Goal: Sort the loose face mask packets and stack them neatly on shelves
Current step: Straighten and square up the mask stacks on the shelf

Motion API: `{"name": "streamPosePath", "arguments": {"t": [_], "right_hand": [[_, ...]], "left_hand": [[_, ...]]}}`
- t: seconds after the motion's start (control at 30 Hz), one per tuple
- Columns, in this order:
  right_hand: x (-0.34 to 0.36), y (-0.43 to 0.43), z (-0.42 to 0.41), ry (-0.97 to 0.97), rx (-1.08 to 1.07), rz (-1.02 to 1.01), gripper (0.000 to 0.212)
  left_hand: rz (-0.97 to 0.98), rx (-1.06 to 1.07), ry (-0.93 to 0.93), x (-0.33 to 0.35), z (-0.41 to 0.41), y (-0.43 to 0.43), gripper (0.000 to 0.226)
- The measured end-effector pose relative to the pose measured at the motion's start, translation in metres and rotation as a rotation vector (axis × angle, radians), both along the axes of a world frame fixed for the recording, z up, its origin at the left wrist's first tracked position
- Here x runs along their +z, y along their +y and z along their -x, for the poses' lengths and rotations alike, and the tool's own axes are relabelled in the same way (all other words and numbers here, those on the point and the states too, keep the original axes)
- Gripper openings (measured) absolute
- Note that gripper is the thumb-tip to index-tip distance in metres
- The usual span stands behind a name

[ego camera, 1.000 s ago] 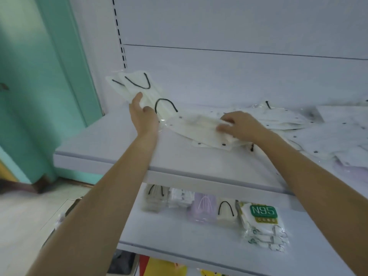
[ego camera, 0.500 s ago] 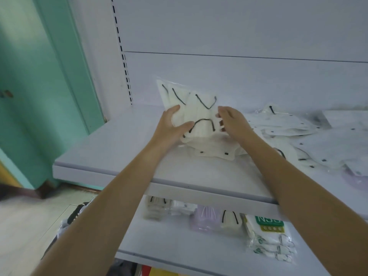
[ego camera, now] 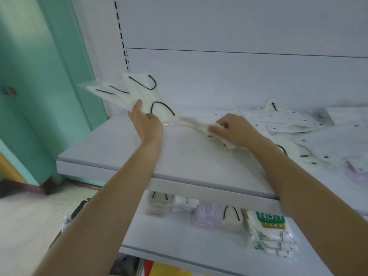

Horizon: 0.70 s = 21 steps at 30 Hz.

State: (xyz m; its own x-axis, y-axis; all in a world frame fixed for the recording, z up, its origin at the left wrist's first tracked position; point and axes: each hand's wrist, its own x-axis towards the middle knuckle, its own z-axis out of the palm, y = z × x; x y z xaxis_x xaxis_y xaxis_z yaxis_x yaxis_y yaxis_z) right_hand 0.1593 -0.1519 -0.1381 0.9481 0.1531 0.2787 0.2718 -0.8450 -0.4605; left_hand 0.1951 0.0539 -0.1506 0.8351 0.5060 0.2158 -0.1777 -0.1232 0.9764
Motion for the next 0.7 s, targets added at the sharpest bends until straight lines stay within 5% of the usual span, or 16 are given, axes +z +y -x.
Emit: {"name": "streamPosePath", "arguments": {"t": [0.1, 0.2, 0.3, 0.37, 0.43, 0.57, 0.7], "right_hand": [[0.009, -0.003, 0.004, -0.038, -0.181, -0.486, 0.034], [0.021, -0.007, 0.003, 0.146, -0.214, -1.097, 0.02], [0.02, -0.008, 0.002, 0.274, -0.099, -1.294, 0.01], [0.017, -0.007, 0.002, 0.32, 0.009, -1.361, 0.024], [0.015, -0.006, 0.002, 0.352, 0.101, -1.365, 0.034], [0.009, 0.004, 0.0, 0.405, 0.23, -1.167, 0.019], [0.003, 0.006, -0.005, 0.071, -0.074, -0.65, 0.018]], "left_hand": [[0.019, -0.005, 0.001, -0.001, 0.001, 0.001, 0.053], [0.002, -0.157, -0.001, -0.001, 0.004, -0.003, 0.049], [-0.048, -0.374, -0.037, -0.002, 0.011, -0.009, 0.038], [-0.033, -0.438, -0.04, 0.0, 0.013, -0.011, 0.034], [0.018, -0.495, -0.002, 0.001, 0.012, -0.011, 0.036], [-0.038, -0.605, 0.043, -0.003, 0.014, -0.013, 0.044], [-0.096, -0.589, -0.014, -0.005, 0.009, -0.015, 0.043]]}}
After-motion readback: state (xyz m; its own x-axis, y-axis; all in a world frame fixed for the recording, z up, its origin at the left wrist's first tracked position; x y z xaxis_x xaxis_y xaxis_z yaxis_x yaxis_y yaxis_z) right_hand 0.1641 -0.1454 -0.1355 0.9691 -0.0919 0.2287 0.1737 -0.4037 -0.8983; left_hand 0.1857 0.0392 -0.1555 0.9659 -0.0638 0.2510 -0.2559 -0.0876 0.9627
